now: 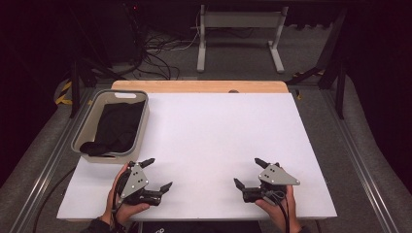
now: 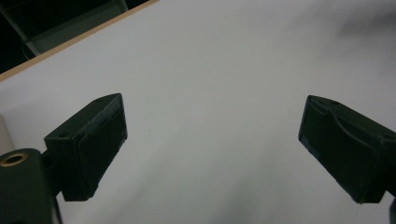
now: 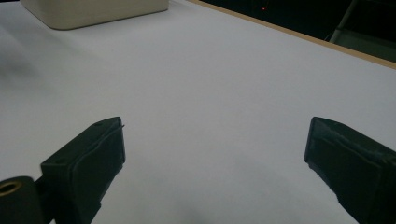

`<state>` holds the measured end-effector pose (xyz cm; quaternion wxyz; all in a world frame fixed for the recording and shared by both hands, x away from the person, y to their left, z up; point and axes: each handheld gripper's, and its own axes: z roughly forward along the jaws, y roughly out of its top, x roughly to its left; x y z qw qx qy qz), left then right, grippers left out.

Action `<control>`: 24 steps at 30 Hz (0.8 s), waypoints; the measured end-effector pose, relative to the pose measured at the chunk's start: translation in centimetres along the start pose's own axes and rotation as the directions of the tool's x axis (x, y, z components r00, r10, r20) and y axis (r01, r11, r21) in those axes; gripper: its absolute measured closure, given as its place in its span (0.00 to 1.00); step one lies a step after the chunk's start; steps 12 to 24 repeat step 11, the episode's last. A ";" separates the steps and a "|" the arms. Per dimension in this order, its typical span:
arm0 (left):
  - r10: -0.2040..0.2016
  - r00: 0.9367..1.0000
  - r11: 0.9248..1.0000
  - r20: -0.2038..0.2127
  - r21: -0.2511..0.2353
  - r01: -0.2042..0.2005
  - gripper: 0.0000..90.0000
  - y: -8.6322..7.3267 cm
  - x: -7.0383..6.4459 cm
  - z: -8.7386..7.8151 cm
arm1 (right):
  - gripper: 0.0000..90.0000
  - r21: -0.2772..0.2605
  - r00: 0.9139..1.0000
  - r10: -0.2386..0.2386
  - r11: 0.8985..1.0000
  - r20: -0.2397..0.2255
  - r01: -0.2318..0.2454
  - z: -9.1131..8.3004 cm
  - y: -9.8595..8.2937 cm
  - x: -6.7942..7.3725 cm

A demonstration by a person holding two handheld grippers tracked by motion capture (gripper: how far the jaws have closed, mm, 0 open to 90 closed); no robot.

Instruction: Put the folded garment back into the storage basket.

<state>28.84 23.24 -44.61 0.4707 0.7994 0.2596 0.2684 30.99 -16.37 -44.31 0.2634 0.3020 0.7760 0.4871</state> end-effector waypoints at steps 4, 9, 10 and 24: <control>0.000 1.000 1.000 0.001 0.001 0.000 0.10 0.0 0.0 0.0 | 0.06 0.002 1.000 -0.006 1.000 0.002 0.006 0.0 0.0 0.1; 0.004 1.000 1.000 -0.001 0.007 -0.004 0.10 0.0 0.2 0.1 | 0.06 0.008 1.000 -0.010 1.000 0.000 0.010 0.1 0.0 0.1; 0.005 1.000 1.000 0.000 0.011 -0.005 0.10 0.0 0.2 0.2 | 0.06 0.014 1.000 -0.010 1.000 -0.003 0.010 0.1 0.0 0.1; 0.005 1.000 1.000 0.000 0.011 -0.005 0.10 0.0 0.2 0.2 | 0.06 0.014 1.000 -0.010 1.000 -0.003 0.010 0.1 0.0 0.1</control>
